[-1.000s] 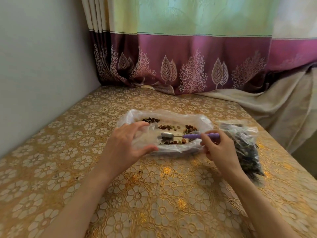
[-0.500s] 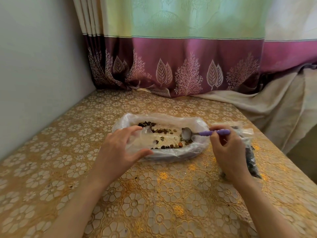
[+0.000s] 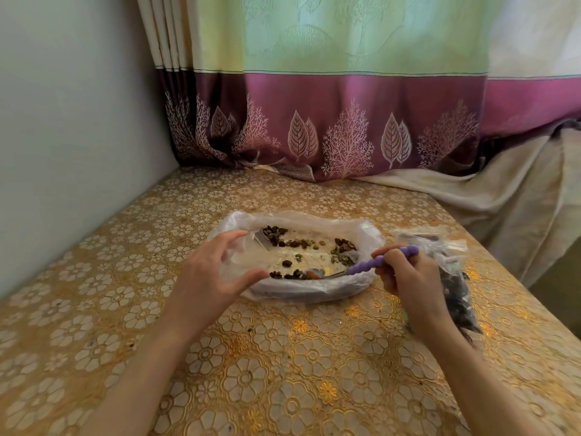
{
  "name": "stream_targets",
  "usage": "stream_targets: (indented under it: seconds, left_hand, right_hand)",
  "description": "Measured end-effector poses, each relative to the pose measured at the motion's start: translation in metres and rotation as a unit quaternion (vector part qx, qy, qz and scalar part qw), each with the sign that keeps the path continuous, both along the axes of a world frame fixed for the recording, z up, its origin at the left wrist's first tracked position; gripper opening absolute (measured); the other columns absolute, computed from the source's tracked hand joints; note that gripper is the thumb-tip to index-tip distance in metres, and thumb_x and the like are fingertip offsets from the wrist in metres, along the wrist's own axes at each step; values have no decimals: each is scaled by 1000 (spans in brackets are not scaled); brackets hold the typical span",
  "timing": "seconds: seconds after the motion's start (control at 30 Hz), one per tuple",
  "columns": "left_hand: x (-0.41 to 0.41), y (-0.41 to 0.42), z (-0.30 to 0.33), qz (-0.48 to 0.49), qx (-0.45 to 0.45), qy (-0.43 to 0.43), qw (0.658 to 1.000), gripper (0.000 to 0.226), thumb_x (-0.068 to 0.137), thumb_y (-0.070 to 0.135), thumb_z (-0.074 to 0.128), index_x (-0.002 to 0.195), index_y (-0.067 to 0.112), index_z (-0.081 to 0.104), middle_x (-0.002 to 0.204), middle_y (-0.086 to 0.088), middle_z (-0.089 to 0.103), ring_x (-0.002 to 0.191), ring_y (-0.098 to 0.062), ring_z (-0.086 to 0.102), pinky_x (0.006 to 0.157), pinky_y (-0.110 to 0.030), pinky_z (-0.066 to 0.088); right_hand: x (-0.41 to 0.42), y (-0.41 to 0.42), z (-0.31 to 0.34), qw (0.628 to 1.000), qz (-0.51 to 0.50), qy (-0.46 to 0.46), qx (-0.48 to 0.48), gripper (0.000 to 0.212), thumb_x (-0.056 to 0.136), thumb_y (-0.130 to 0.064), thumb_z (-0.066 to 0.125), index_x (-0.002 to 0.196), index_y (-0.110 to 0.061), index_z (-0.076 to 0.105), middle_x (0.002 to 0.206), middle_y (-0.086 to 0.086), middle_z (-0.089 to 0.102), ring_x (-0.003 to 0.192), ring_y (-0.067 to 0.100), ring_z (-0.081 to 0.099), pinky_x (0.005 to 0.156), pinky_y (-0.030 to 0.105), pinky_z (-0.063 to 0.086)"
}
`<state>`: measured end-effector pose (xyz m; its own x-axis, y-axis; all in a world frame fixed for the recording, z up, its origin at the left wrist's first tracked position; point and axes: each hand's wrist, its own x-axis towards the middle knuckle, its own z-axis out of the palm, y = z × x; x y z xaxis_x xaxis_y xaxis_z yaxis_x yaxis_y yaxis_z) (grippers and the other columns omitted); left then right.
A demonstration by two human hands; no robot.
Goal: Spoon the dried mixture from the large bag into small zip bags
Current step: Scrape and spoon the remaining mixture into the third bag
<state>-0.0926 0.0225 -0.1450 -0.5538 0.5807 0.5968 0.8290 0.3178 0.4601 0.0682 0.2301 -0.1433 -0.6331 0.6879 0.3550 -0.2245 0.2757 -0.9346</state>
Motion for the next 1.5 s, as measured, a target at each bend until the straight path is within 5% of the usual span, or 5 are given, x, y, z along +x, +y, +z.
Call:
stream_targets:
  seconds: [0.37,0.6,1.13,1.33,1.5]
  left_hand:
    - [-3,-5,0,15,9,-50,999,78,60,65,56,127,29,45,106,16,49,92,-2,47,76,-11,33]
    - [-5,-4,-4,16,-17,-79,997,82,60,64,59,129,23,45,100,24,49,98,-5,52,85,-20,43]
    - [-4,-1,-7,-3,65,-204,977,73,57,58,66,121,31,42,95,32,48,81,28,46,61,4,38]
    - [-4,0,-6,-33,136,-253,957,42,62,49,71,99,42,52,93,25,66,84,4,64,68,-8,49]
    - [-6,-2,-10,-42,167,-268,948,82,58,59,72,127,21,48,101,6,68,83,-9,68,65,-19,55]
  right_hand:
    - [-7,-12,-4,994,8,10,-111,36,91,-3,47,58,-7,62,60,9,69,44,10,42,37,19,35]
    - [-10,-12,-4,983,-24,20,-179,26,92,-5,46,70,-3,58,57,4,67,47,11,45,39,18,36]
    - [-33,-39,42,988,89,82,-96,22,92,-2,46,75,-1,60,59,2,68,48,10,49,42,17,42]
    - [-47,-47,46,974,219,53,-25,18,93,4,42,90,-2,59,82,15,74,56,14,53,50,22,47]
    - [-46,-35,43,969,233,67,-45,30,91,8,42,87,-9,67,71,5,68,59,15,56,53,22,49]
